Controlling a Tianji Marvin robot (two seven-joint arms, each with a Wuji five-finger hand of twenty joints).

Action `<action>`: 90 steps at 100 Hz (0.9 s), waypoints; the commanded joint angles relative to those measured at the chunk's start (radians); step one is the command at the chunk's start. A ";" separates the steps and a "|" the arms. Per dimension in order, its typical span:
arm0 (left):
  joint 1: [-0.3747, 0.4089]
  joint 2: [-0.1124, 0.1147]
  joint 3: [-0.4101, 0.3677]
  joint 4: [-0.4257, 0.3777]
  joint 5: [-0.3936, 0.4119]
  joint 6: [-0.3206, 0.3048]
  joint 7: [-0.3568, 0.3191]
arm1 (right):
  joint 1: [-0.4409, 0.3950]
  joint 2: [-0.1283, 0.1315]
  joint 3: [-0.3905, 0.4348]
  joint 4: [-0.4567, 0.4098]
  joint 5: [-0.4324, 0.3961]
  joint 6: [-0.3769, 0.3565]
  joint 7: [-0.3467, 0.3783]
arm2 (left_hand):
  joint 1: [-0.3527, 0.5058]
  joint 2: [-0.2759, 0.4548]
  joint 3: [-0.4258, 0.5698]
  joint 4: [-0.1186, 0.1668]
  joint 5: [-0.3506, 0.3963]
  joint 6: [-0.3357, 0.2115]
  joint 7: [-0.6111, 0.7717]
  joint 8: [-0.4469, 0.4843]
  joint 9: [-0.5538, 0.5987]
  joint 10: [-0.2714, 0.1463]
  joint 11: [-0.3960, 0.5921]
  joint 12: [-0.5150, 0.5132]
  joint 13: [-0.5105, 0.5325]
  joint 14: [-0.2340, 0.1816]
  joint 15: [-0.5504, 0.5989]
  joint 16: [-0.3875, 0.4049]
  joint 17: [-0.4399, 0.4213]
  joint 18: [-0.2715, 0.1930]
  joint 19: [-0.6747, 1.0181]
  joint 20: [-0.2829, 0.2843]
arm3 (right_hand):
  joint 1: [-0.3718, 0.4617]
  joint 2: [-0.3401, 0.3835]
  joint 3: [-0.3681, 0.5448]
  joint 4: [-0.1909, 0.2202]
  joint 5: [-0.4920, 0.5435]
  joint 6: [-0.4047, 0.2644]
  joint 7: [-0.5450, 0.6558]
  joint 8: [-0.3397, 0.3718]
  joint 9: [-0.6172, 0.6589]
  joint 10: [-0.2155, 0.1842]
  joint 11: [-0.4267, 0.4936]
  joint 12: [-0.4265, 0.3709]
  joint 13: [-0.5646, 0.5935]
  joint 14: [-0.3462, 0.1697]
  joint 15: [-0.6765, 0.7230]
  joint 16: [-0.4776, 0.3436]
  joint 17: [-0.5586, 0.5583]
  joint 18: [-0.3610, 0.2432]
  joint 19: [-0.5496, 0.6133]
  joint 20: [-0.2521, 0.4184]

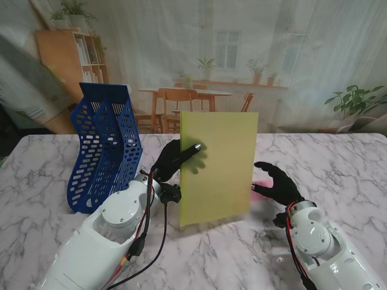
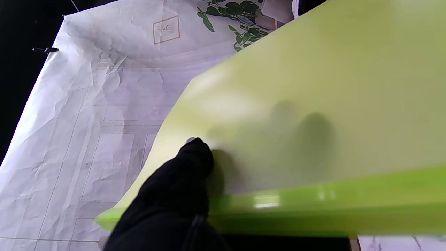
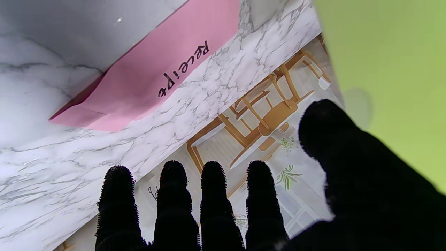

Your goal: Open the sliding file folder, put the receipt in and insert it into the document holder

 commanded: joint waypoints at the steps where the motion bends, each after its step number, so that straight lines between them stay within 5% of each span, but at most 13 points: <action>1: -0.002 -0.004 0.005 -0.004 0.002 0.007 -0.006 | -0.003 0.003 0.002 -0.001 -0.001 -0.006 0.011 | 0.083 0.042 0.073 0.001 0.000 -0.067 0.070 0.030 0.031 -0.006 0.021 0.009 0.039 0.083 0.043 0.011 0.040 -0.049 0.100 0.050 | -0.031 -0.048 -0.001 -0.023 -0.048 -0.031 -0.014 -0.025 0.008 -0.013 -0.021 -0.008 0.008 -0.008 -0.032 -0.005 -0.015 -0.034 -0.012 -0.005; 45: -0.003 -0.009 0.011 -0.007 0.005 0.027 0.009 | -0.005 0.016 0.013 -0.004 0.033 -0.058 0.080 | 0.083 0.043 0.073 0.001 0.000 -0.066 0.070 0.029 0.033 -0.005 0.022 0.009 0.042 0.083 0.046 0.013 0.040 -0.047 0.103 0.052 | -0.042 -0.059 -0.047 -0.034 0.000 -0.067 -0.009 -0.038 0.047 -0.020 -0.027 -0.009 0.022 -0.004 -0.030 -0.002 -0.015 -0.026 -0.017 -0.005; 66: -0.012 -0.014 0.013 0.010 0.004 0.037 0.016 | -0.008 0.019 0.023 -0.006 0.075 -0.084 0.114 | 0.083 0.042 0.074 0.001 0.001 -0.065 0.071 0.029 0.033 -0.002 0.022 0.009 0.042 0.084 0.045 0.012 0.040 -0.048 0.102 0.052 | -0.031 -0.062 0.008 -0.022 0.033 -0.098 0.004 -0.042 0.076 -0.020 -0.044 -0.014 0.031 -0.006 -0.030 -0.002 -0.010 -0.026 -0.019 -0.007; 90: 0.004 -0.007 0.014 -0.016 -0.024 0.044 -0.011 | -0.006 0.019 0.021 -0.006 0.100 -0.090 0.127 | 0.083 0.042 0.074 0.001 0.002 -0.065 0.070 0.027 0.034 -0.002 0.022 0.009 0.043 0.085 0.045 0.012 0.040 -0.044 0.103 0.053 | -0.052 -0.051 -0.043 -0.035 0.074 -0.036 0.022 -0.027 0.049 -0.005 -0.054 -0.014 0.027 -0.001 -0.033 -0.002 -0.009 -0.024 -0.019 -0.008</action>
